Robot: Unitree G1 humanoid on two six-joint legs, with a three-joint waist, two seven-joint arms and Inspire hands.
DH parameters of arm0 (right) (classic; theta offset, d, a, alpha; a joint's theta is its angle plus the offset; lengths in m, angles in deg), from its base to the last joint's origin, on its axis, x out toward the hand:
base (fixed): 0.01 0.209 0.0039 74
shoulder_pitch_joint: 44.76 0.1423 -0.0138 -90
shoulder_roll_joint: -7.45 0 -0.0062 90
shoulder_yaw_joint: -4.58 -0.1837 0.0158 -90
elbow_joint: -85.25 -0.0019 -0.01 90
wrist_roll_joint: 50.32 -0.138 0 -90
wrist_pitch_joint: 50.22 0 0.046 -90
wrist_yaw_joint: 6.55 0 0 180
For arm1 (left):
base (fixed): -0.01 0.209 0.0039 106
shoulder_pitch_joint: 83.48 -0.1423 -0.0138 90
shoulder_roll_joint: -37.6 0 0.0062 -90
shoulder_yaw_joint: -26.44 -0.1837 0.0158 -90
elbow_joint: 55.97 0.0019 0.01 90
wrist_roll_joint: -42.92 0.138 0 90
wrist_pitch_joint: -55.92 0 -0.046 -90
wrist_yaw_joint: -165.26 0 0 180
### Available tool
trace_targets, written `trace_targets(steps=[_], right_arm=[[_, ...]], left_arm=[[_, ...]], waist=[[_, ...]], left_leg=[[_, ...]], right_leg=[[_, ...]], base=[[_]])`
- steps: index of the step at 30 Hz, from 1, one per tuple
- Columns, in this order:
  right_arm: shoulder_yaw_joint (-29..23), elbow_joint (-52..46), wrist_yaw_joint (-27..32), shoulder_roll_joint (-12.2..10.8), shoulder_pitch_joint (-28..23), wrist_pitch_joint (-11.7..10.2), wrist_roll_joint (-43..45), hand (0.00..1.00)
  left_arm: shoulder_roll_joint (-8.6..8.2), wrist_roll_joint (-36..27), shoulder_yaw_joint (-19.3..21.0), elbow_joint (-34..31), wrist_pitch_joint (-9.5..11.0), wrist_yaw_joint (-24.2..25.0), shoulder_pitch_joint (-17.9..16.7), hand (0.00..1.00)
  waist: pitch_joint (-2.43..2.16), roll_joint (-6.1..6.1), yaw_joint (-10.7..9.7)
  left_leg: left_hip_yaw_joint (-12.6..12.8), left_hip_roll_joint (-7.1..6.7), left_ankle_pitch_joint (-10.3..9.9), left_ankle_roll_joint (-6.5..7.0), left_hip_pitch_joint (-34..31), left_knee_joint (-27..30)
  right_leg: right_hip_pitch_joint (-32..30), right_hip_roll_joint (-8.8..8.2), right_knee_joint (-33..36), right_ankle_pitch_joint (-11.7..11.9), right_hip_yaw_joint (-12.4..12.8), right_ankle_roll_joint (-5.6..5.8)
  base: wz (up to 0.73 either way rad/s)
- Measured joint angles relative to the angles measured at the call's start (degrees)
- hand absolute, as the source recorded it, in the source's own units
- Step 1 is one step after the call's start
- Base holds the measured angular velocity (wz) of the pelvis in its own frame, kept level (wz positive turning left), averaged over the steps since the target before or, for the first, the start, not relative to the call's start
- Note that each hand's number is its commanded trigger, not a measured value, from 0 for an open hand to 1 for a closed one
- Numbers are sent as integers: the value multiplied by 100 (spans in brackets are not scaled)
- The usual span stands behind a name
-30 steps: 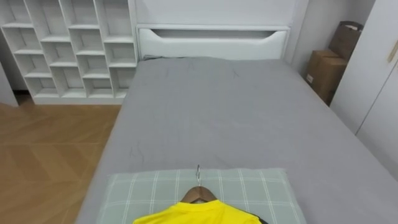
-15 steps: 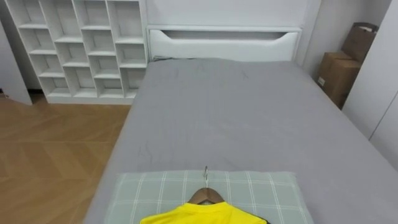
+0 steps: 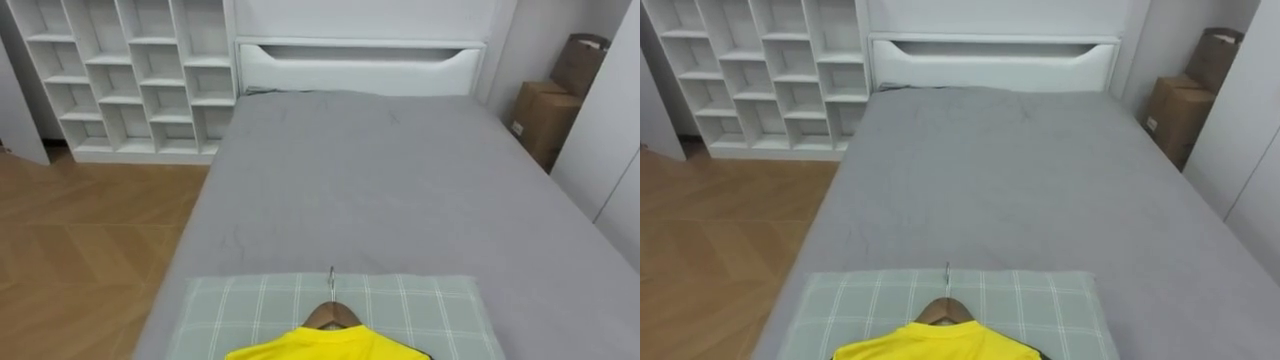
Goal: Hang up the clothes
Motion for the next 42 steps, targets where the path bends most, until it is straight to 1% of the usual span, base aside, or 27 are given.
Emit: trace_targets(steps=[3, 5, 6, 8, 9, 12, 15, 17, 19, 23, 27, 32, 35, 40, 41, 42], right_arm=[[1, -9, 29, 0, -2, -16, 8, 0], [1, -27, 46, 0, -36, -111, 15, 0], [1, -37, 51, 0, -46, -118, 18, 0], [0, -68, 62, 2, -55, -140, 49, 0], [-2, -67, 62, 9, -48, -168, 59, 0], [-7, -85, 46, 14, -53, -198, 92, 0], [-6, -145, 41, 20, -58, -220, 127, 0], [2, -151, 40, 28, -58, -249, 123, 0], [4, -144, 39, 32, -57, -247, 108, 0], [21, -59, 35, 36, 4, -245, 27, 0], [126, -14, 36, 58, -5, -218, 33, 0], [129, -26, 14, 57, 10, -225, 85, 0], [129, -31, -27, 57, 10, -223, 84, 0], [205, -37, -39, 61, -7, -200, 82, 0], [223, -39, -39, 62, -6, -199, 89, 0], [222, -42, -39, 62, -4, -199, 134, 0]], left_arm=[[0, 206, -21, -8, 63, -165, 82, 0], [-2, 483, -139, -169, 98, -341, 61, 0], [-1, 558, -162, -222, 100, -369, 61, 0], [7, 980, -273, -451, 110, -500, 93, 0], [11, 1198, -344, -575, 147, -555, 94, 0], [18, 1652, -496, -936, 218, -587, 81, 0], [23, 2071, -656, -1098, 257, -616, 70, 0], [25, 2611, -823, -1169, 262, -668, 73, 0], [24, 2887, -920, -1250, 262, -698, 76, 0], [36, 3144, -1062, -1255, 260, -735, 108, 0], [49, 3173, -1319, -1255, 253, -736, 107, 0], [50, 3771, -1552, -1254, 249, -730, 104, 0], [50, 3979, -1611, -1254, 249, -730, 105, 0], [65, 4030, -1733, -1240, 221, -714, 104, 0], [91, 4038, -1797, -1239, 215, -711, 104, 0], [107, 4059, -1819, -1239, 214, -703, 103, 0]], waist=[[-2, 4, -26], [-2, 6, -60], [-1, 5, -61], [-4, 10, -116], [-7, 19, -120], [-6, 15, -167], [-8, 14, -184], [-6, 7, -183], [-7, -7, -207], [-4, -19, -297], [-2, -23, -324], [8, -41, -407], [7, -43, -439], [2, -62, -458], [1, -76, -481], [8, -70, -481]], left_leg=[[-28, -2, 0, 0, 36, 3], [-48, -3, 0, 0, 38, 2], [-49, -2, 0, 0, 38, 3], [-101, -10, 1, 0, 11, 4], [-99, -11, 1, 1, 11, 3], [-98, -10, 2, 2, 20, 0], [-80, -8, 2, 1, 36, -2], [-55, -6, 2, 1, 38, -2], [-41, -5, 2, 1, 39, -2], [-22, -4, 2, 1, 29, -3], [4, 1, 2, 1, 20, -4], [31, 4, 3, 0, 4, -3], [94, 11, 3, 0, -11, -18], [135, 11, 3, 0, -55, 1], [135, 10, 3, 0, -59, 2], [136, 10, 3, 0, -61, 1]], right_leg=[[39, -29, -9, 0, -60, 0], [42, -43, -13, 0, -91, 0], [39, -42, -11, 0, -83, 0], [24, -48, -4, 0, -71, 1], [19, -46, -3, 0, -44, 0], [28, -44, -5, 0, -43, 0], [37, -44, -11, 0, -43, 1], [33, -41, -11, 0, -41, 1], [19, -41, -8, -1, -35, 1], [-29, -39, -3, -1, -20, 1], [-24, -21, 2, -1, 17, 1], [-66, -20, -4, -1, 64, 1], [-116, 18, 4, -1, 115, 1], [-119, 10, -4, 0, 135, 0], [-121, 9, -3, 0, 138, 1], [-123, 10, -3, 0, 144, 0]], base=[[9], [5], [0], [8], [5], [0], [-2], [-5], [-2], [-3], [-2], [-1], [-11], [-4], [0], [0]])
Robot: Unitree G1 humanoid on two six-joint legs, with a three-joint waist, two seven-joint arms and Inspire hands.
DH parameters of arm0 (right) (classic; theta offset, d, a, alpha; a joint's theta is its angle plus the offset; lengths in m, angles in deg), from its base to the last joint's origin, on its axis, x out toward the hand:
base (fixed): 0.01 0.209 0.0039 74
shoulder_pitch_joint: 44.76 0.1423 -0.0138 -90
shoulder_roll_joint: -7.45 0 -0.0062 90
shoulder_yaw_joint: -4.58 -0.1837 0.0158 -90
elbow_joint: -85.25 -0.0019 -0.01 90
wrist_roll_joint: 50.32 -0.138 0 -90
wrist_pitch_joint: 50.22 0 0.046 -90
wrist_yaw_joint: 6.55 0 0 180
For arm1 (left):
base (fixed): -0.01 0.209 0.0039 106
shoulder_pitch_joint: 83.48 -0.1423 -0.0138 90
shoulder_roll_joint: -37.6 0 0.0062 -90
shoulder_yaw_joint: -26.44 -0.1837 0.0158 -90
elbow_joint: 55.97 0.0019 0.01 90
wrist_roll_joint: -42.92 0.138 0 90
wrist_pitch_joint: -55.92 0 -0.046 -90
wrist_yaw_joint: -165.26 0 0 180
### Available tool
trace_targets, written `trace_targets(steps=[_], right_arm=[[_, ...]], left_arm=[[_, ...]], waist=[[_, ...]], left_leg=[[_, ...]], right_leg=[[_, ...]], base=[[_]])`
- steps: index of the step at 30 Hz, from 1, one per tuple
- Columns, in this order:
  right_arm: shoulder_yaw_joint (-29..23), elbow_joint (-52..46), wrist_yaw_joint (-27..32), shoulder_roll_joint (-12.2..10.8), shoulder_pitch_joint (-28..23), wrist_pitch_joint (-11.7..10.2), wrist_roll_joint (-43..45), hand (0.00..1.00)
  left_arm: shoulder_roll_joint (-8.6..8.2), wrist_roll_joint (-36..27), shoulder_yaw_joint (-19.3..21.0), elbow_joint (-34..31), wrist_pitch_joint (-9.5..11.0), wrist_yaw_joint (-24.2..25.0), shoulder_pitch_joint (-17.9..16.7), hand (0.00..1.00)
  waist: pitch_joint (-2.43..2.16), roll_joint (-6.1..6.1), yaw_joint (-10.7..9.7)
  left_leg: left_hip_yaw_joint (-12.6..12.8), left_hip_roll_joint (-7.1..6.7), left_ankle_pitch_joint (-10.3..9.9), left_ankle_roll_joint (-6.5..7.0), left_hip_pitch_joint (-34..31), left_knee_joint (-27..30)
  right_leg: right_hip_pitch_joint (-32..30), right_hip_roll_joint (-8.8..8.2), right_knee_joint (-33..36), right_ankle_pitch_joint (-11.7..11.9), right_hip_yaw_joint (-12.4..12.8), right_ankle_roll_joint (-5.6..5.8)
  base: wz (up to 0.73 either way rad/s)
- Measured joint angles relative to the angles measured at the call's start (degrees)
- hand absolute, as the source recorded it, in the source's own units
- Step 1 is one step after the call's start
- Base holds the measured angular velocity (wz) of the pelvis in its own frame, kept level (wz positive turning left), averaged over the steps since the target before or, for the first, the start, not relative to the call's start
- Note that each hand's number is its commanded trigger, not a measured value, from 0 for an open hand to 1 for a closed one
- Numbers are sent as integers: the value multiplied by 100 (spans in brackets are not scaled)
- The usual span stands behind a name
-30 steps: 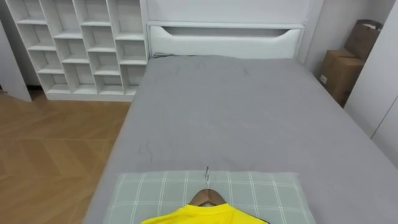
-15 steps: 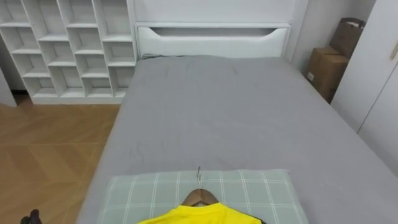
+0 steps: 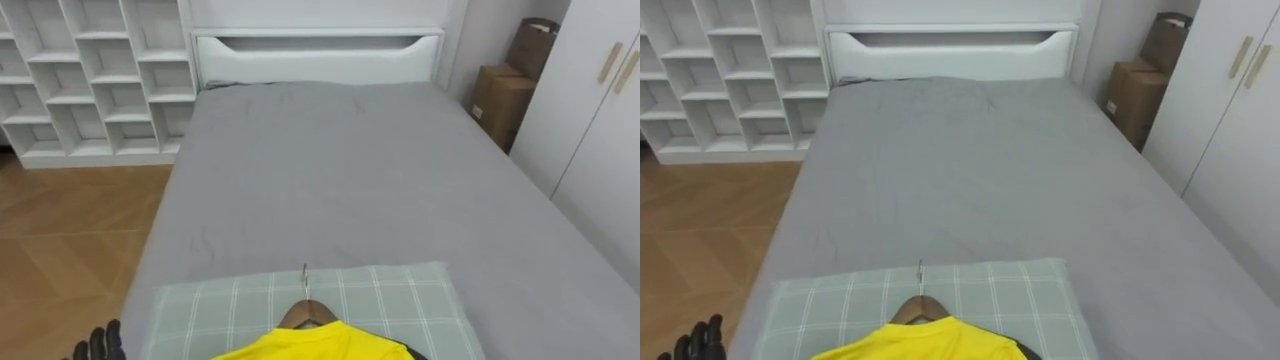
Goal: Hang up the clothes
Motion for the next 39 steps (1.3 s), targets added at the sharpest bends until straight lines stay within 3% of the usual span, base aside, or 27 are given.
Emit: trace_targets(steps=[17, 31, 39], right_arm=[[16, -34, 4, 1, 11, 100, 206, 0], [255, -22, 0, -4, -80, 234, 196, 0], [254, 16, -130, 2, -54, 280, 86, 0]], left_arm=[[60, 203, -198, 47, -119, 11, 25, 0], [57, 204, -194, 43, -235, 92, 180, 0], [58, 191, -193, -18, -233, 166, 704, 0]], waist=[[10, 19, -257], [11, 14, -262], [-9, 56, -270]], left_leg=[[113, 6, 0, 0, 6, -15], [133, 7, 0, 0, 1, -31], [152, 7, 1, 0, -34, -26]], right_leg=[[-46, 17, 5, 0, 152, 0], [-62, 20, -1, 1, 193, 1], [-141, 10, 15, 3, 228, 1]], base=[[-3], [0], [-1]])
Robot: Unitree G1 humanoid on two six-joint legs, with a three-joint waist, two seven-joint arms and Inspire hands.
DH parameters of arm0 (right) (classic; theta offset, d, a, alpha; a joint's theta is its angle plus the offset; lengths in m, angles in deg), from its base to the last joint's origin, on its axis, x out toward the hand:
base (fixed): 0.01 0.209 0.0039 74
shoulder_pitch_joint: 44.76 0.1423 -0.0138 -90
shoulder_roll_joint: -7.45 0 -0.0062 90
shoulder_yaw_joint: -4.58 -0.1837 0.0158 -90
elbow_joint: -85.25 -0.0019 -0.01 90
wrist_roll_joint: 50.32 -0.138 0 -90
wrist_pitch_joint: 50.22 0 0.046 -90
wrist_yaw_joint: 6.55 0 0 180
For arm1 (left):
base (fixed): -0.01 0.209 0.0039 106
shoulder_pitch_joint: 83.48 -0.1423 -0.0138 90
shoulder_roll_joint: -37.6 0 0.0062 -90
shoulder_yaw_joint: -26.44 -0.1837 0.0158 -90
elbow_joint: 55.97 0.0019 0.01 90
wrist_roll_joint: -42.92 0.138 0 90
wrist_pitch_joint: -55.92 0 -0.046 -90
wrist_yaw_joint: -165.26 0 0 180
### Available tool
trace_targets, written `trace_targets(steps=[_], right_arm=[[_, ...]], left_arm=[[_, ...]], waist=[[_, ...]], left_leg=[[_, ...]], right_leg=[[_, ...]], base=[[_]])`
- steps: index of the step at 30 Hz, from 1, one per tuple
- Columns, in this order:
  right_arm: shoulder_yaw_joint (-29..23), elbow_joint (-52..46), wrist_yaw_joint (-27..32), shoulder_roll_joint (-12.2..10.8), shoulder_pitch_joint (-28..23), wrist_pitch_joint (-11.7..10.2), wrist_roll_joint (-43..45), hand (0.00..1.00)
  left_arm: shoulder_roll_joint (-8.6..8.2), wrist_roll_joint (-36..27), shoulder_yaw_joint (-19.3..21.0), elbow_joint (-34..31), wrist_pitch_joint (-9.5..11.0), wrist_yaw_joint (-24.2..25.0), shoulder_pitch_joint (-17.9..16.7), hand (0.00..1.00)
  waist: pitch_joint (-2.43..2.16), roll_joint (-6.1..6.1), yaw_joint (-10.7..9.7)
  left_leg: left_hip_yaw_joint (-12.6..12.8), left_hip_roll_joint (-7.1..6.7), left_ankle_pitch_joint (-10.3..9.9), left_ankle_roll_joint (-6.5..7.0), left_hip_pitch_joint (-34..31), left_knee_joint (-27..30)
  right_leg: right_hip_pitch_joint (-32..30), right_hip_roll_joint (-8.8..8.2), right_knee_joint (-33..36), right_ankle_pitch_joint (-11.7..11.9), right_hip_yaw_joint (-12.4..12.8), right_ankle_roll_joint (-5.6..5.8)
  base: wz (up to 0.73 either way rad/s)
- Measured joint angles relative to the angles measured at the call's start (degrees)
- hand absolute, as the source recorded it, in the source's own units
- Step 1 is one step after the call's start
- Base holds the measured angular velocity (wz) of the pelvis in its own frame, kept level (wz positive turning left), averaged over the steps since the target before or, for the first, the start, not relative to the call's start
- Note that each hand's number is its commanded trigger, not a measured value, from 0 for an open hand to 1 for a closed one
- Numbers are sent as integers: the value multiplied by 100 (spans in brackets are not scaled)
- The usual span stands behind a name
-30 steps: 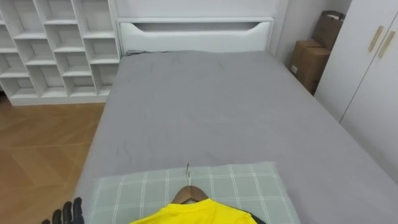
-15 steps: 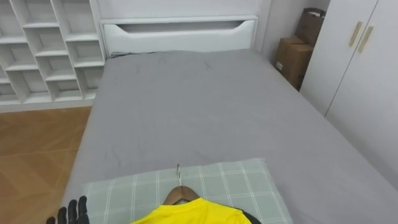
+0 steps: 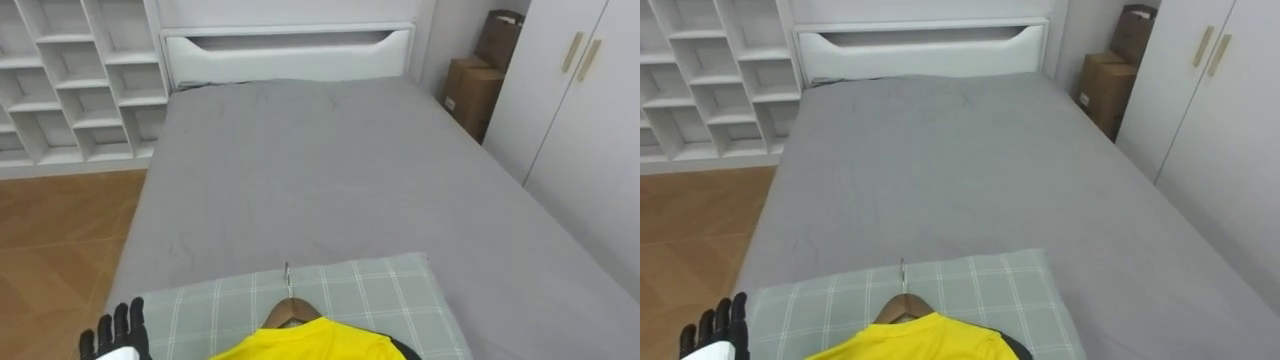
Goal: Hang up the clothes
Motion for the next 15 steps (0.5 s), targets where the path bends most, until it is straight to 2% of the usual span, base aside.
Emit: trace_targets(steps=[6, 11, 14, 15], right_arm=[[2, -3, 0, 0, -10, -1, -91, 0], [115, 10, 9, -1, -70, -12, -503, 0], [215, 0, 9, -2, -155, -19, -632, 0], [214, -2, 6, -2, -160, -21, -650, 0]], left_arm=[[0, 14, 0, 0, -9, 133, 174, 0], [0, 5, -5, 6, -6, 408, 281, 0], [-1, 6, -6, 16, -5, 482, 348, 0], [-1, 1, -6, 16, -4, 487, 356, 0]], waist=[[-8, 19, -10], [37, -98, -25], [39, -146, -25], [26, -152, -25]], left_leg=[[64, 3, 7, -5, -88, 33], [69, 11, 21, -14, -185, 74], [69, 8, 20, -13, -279, 111], [70, 8, 20, -13, -313, 111]], right_leg=[[-96, -17, 13, 0, 59, 0], [-176, -19, 101, 0, 56, 0], [-241, -25, 99, 0, 55, -1], [-280, -21, 103, 10, 63, -2]], base=[[-5], [0], [0], [0]])
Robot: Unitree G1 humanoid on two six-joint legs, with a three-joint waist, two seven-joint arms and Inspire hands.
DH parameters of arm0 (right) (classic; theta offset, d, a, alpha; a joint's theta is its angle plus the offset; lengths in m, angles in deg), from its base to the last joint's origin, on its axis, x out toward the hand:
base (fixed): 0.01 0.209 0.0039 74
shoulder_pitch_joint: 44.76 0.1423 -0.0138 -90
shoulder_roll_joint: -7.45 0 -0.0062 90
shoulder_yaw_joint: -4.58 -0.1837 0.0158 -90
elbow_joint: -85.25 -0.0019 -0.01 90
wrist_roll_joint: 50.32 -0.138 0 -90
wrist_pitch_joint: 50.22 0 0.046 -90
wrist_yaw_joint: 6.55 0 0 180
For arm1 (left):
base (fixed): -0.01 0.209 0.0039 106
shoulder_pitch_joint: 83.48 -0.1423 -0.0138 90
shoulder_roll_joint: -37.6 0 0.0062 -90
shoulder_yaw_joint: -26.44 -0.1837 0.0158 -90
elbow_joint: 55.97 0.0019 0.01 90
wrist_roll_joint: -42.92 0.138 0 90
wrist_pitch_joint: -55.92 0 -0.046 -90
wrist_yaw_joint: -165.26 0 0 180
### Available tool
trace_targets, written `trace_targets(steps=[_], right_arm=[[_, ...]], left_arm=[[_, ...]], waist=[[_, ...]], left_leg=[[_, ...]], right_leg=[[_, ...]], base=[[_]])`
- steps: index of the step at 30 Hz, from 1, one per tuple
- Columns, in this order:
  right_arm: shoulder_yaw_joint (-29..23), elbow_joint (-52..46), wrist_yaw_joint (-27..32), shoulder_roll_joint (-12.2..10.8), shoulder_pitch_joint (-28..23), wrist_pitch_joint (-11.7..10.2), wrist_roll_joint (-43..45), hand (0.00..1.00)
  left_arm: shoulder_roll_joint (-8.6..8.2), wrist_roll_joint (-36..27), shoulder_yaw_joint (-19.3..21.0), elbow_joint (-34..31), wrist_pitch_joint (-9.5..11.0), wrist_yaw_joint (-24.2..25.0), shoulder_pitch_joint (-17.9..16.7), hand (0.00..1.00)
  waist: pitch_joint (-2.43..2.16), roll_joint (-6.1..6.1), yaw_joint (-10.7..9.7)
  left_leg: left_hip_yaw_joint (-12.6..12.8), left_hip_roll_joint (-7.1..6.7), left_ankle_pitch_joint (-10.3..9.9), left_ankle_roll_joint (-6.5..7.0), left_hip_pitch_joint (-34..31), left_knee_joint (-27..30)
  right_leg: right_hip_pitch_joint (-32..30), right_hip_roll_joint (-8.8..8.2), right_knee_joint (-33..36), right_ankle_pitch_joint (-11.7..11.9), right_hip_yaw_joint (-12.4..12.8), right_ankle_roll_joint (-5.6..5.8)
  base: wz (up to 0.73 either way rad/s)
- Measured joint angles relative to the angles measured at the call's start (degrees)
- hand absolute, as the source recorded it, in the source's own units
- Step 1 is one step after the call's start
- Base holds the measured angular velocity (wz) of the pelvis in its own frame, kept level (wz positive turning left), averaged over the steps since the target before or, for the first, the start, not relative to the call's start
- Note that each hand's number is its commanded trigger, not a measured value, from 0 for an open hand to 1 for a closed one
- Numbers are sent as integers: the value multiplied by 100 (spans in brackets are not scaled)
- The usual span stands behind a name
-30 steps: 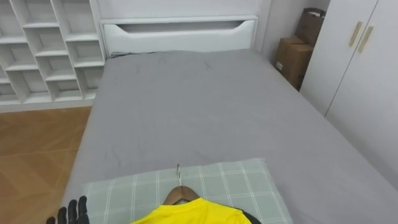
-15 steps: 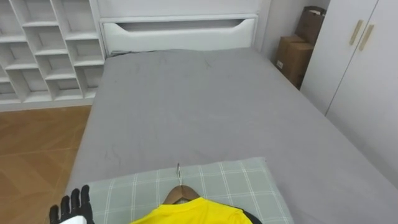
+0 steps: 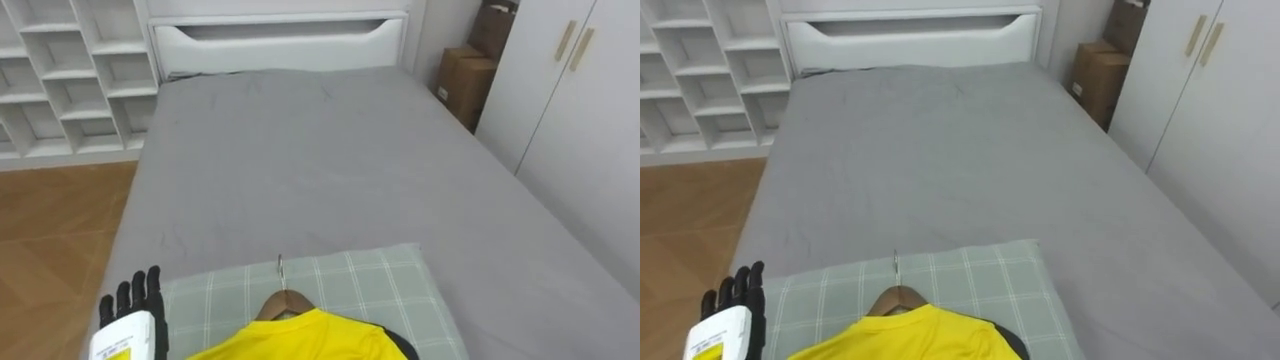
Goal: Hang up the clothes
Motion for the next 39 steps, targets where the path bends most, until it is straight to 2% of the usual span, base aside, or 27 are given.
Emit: trace_targets(steps=[4, 6, 12, 15, 18, 20, 23, 31, 39], right_arm=[[0, 18, 0, 0, -13, 6, -1, 0], [0, 19, -3, 3, -9, 12, 2, 0], [-2, -2, -125, 2, 42, -2, 20, 0], [9, 8, -165, 1, 104, 6, -11, 0], [22, 3, -184, -2, 104, 22, -52, 0], [65, -7, -176, -3, 107, 23, -99, 0], [104, -11, -169, -6, 108, 22, -145, 0], [196, 21, -58, -5, 304, 19, -145, 0], [440, 74, 29, -4, 440, -12, -147, 0]], left_arm=[[0, -12, -14, 11, 3, 12, 67, 0], [1, -16, -48, 79, 3, 29, 116, 0], [-4, -13, -271, 607, -3, 442, 370, 0], [-28, -13, -282, 739, -14, 643, 437, 0], [-62, -14, -338, 773, -46, 753, 457, 0], [-70, -47, -387, 868, -122, 879, 475, 0], [-70, -46, -456, 914, -134, 1037, 502, 0], [-66, -40, -609, 1616, -142, 1351, 935, 0], [-65, -46, -610, 1629, -218, 1393, 1121, 0]], waist=[[3, -1, -42], [-15, 18, -107], [-12, 20, -262], [13, -27, -285], [18, -80, -290], [-5, -121, -293], [-13, -151, -299], [22, -92, -296], [38, -94, -292]], left_leg=[[-1, 7, 0, 0, -68, 1], [0, 10, 2, 3, -127, 11], [108, 50, 14, 7, -241, 33], [149, 52, 14, 7, -272, 32], [150, 53, 14, 7, -291, 42], [149, 54, 14, 7, -309, 56], [149, 53, 14, 7, -360, 81], [153, 67, 17, 4, -553, 110], [179, 72, 45, -11, -704, 185]], right_leg=[[-44, 19, -10, 26, 4, -2], [-112, 17, -6, 44, 7, -3], [-253, 34, -8, 109, 46, -9], [-299, 35, -7, 109, 82, -9], [-314, 34, -5, 109, 76, -9], [-327, 32, -3, 109, 76, -9], [-360, 27, -2, 109, 72, -8], [-524, 31, 7, 133, 9, -28], [-734, 28, 97, 135, 26, -32]], base=[[0], [-2], [-7], [-9], [0], [0], [0], [0], [0]])
